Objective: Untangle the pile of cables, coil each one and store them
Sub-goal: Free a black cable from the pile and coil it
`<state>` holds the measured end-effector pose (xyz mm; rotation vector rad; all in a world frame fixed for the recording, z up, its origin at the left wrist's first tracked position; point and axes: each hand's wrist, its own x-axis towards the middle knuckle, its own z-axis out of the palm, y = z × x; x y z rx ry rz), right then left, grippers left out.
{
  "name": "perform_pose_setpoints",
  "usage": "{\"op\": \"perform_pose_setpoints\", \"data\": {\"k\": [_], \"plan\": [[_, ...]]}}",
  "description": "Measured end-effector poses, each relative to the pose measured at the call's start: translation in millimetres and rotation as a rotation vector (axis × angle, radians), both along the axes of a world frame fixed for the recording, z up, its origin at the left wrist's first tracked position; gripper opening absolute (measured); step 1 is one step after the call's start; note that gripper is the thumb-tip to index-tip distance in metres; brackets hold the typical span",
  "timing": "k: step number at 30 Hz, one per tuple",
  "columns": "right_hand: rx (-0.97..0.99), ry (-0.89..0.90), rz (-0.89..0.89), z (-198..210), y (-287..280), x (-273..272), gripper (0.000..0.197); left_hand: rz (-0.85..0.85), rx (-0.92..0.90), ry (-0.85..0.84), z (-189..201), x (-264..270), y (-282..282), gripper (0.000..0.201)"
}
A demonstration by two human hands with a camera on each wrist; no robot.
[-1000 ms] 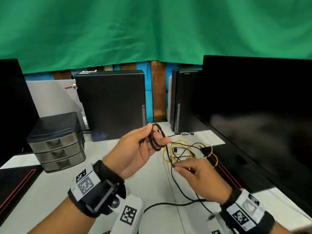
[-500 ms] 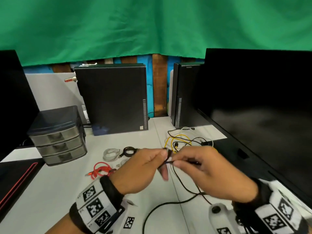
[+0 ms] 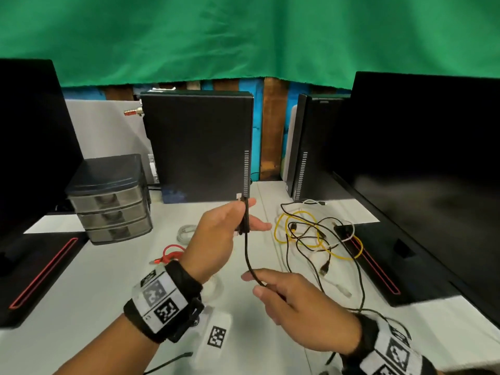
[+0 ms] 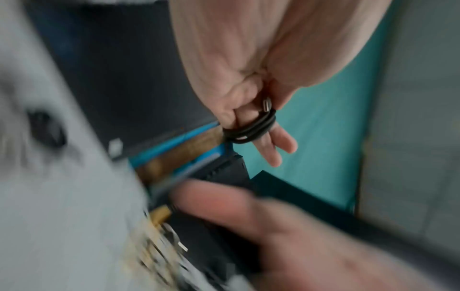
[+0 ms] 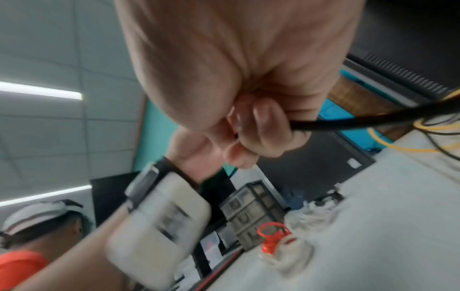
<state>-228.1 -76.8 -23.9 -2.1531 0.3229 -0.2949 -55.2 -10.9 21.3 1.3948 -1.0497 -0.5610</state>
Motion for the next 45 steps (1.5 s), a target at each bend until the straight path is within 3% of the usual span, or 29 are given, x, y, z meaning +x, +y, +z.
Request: {"op": "perform_pose_setpoints", "data": {"k": [3,9,11,13,15,20,24,28,31,35,38,41,45], "plan": [[0.007,-0.003,0.047,26.8,-0.7,-11.7,0.023,-0.027,0.042,-0.319,-15.5,5.3,-1.0,0.046],[-0.109,-0.139,-0.019,59.8,-7.2,-27.2,0.018,-0.152,0.126,-0.518,-12.4,-5.2,1.7,0.052],[-0.147,-0.25,-0.109,65.1,-19.3,-28.9,0.015,-0.324,0.204,-0.405,-6.6,-10.9,8.2,0.059],[-0.131,-0.348,-0.193,64.8,-32.2,-29.7,0.015,-0.489,0.199,-0.145,2.3,-18.7,13.7,0.058],[-0.122,-0.423,-0.26,60.3,-41.0,-27.4,0.015,-0.534,0.131,0.082,12.4,-23.8,16.6,0.055],[-0.056,-0.436,-0.28,32.9,-38.5,-6.9,0.027,-0.425,-0.068,0.533,20.2,-30.9,15.9,0.049],[0.133,-0.216,-0.212,-2.2,-16.4,5.0,0.027,-0.275,-0.189,0.699,22.9,-23.1,9.7,0.049],[-0.007,-0.048,-0.104,2.8,-2.3,-0.3,0.026,-0.058,-0.155,0.426,14.9,-13.2,6.9,0.045],[-0.166,0.029,-0.079,17.6,1.1,-5.5,0.028,-0.017,-0.102,0.306,10.8,-20.3,5.3,0.046],[-0.152,0.079,-0.121,29.3,3.8,-9.6,0.025,0.073,-0.086,-0.134,2.8,-26.4,2.2,0.045],[-0.006,0.066,-0.181,41.8,-1.0,-13.9,0.017,0.142,-0.036,-0.546,-6.3,-27.2,1.2,0.041],[0.289,-0.029,-0.24,56.8,-8.6,-20.9,0.022,0.19,0.034,-0.914,-14.0,-26.6,-0.4,0.032],[0.686,-0.2,-0.279,73.0,-22.0,-25.6,0.028,0.057,-0.097,-1.087,-19.4,-32.3,-0.2,0.021]]}}
